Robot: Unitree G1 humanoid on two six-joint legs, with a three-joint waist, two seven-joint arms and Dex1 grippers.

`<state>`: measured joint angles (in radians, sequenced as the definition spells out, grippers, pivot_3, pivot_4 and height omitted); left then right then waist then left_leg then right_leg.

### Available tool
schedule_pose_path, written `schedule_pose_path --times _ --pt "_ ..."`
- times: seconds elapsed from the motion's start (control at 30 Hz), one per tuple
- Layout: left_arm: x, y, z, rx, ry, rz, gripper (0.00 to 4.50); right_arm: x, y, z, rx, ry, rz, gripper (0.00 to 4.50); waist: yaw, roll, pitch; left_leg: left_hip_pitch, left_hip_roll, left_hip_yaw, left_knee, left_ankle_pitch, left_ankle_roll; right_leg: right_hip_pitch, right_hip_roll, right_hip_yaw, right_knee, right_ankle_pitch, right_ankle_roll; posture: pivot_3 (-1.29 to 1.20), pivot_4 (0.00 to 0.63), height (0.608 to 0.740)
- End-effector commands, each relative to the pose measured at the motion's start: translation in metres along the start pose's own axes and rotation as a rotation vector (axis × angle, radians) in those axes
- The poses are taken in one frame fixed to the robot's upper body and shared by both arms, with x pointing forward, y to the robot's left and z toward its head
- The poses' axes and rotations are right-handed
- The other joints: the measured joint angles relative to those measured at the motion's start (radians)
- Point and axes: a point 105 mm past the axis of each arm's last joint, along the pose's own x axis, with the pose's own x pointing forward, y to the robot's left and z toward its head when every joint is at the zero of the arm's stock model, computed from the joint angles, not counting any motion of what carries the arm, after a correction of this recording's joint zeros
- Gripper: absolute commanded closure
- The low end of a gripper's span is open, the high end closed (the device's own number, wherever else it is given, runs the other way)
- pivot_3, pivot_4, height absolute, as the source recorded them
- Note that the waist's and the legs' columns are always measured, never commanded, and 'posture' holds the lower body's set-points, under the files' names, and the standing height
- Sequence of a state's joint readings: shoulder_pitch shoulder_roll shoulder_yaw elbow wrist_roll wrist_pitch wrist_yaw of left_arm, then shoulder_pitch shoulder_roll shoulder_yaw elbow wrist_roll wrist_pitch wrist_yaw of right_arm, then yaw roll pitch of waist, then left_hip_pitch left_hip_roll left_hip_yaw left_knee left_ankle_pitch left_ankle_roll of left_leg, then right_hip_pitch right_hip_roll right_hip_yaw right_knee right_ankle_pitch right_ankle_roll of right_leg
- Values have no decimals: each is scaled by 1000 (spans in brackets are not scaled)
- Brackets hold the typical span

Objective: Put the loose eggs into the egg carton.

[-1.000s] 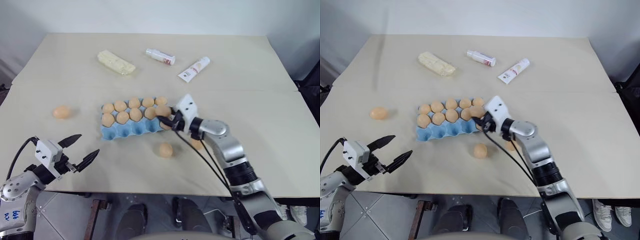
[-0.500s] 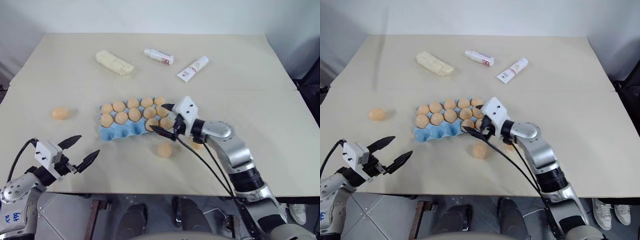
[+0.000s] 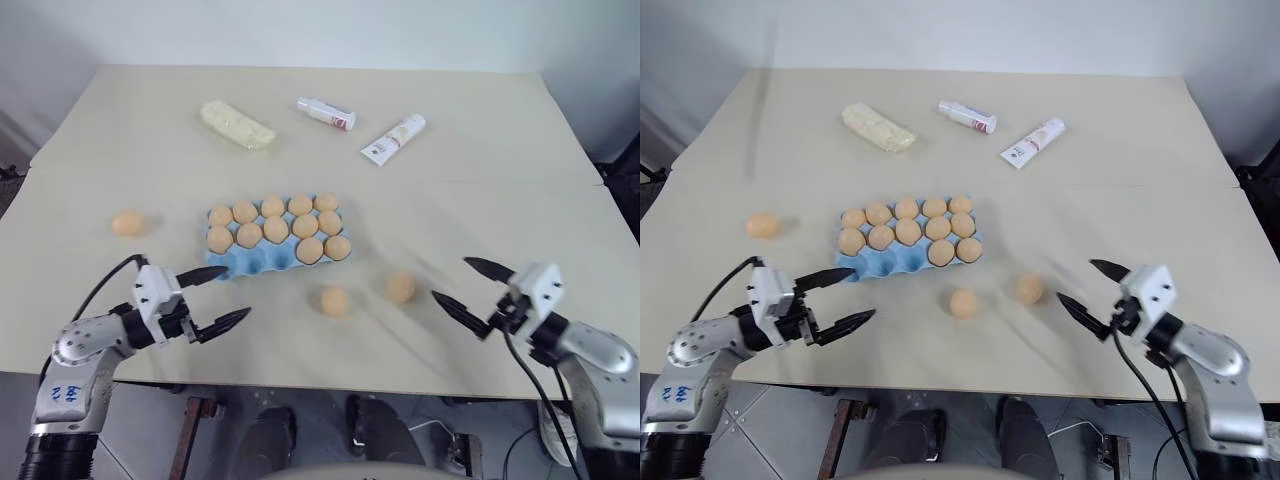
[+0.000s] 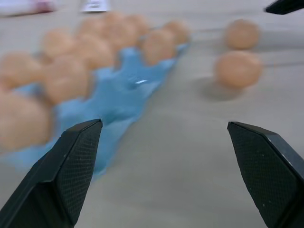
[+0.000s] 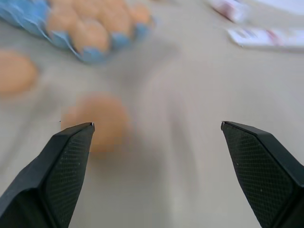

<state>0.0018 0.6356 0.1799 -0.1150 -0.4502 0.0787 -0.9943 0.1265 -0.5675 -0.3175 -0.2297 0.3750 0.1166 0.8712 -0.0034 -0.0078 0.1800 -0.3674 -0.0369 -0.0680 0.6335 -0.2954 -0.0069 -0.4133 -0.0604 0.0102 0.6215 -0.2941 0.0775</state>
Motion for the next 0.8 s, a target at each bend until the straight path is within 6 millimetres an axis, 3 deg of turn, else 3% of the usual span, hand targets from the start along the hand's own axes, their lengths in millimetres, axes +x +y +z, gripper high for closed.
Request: schedule_pose_path --times 0.03,0.3,0.5,0.8 --pt "9 -3 8 52 -10 -85 0 -14 0 14 -49 -51 -24 10 0 0 0 1 0 0 0 0 0 0 0 0 1 0 0 0 150 740" --pt "16 6 13 77 -20 -120 0 -3 16 11 -43 -46 68 10 1 0 0 6 0 0 2 1 0 5 0 0 3 0 0 0 150 740" --pt "8 5 13 65 -13 -109 0 31 35 22 18 -46 207 10 0 0 0 4 0 -1 1 1 0 3 0 0 2 0 0 0 150 740" --pt "0 -1 12 58 -12 -54 0 66 41 -5 43 20 289 10 15 0 0 -2 0 -3 2 1 0 0 -1 -2 -1 0 0 0 150 740"
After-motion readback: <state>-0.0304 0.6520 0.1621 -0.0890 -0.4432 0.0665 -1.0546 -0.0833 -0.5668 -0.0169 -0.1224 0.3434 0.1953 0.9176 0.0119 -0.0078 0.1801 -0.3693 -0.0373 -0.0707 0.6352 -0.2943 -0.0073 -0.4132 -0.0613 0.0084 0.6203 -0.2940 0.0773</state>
